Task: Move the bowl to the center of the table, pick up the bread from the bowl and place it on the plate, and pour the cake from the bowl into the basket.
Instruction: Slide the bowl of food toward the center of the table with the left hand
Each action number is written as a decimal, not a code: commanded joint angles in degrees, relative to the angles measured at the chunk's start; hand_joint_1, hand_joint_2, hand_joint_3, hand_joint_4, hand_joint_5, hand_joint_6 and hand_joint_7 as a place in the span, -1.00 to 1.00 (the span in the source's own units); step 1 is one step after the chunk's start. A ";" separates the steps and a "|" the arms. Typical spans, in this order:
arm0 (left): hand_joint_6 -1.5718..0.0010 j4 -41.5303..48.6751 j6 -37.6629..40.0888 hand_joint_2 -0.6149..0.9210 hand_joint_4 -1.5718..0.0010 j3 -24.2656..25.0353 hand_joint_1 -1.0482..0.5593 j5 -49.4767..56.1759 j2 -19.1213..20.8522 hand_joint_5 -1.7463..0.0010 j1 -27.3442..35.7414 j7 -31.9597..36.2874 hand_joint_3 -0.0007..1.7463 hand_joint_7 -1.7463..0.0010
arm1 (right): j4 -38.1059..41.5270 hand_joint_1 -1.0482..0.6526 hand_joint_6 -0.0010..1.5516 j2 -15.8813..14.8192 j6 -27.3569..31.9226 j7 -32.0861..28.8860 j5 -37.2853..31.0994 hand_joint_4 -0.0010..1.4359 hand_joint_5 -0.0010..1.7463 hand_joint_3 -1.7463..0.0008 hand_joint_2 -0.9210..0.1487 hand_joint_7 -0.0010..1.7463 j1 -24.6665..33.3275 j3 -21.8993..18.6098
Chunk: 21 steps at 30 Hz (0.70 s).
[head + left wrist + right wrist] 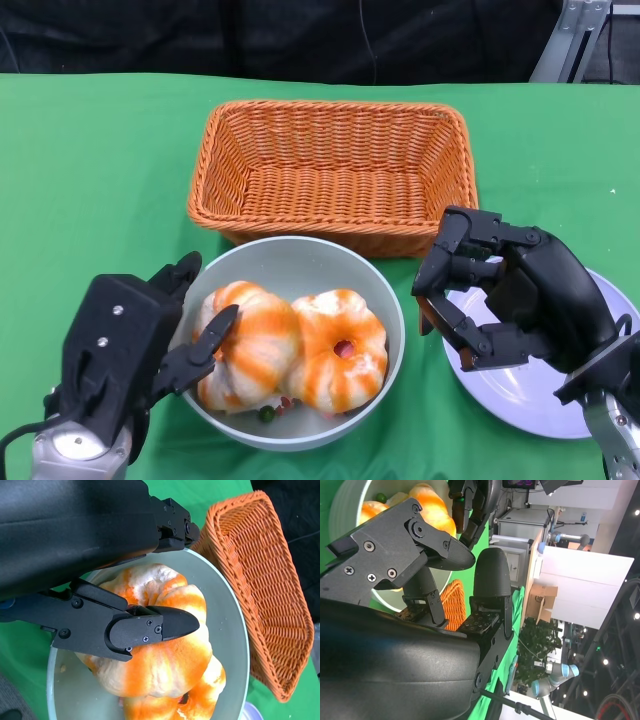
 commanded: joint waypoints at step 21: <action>0.84 -0.79 3.86 1.00 0.79 -2.26 -0.48 -1.39 -4.14 0.99 -1.28 -0.25 -0.48 0.99 | -2.00 0.04 -0.12 0.37 0.81 -1.35 0.57 0.01 0.92 -0.29 -0.16 0.56 -0.45 -0.27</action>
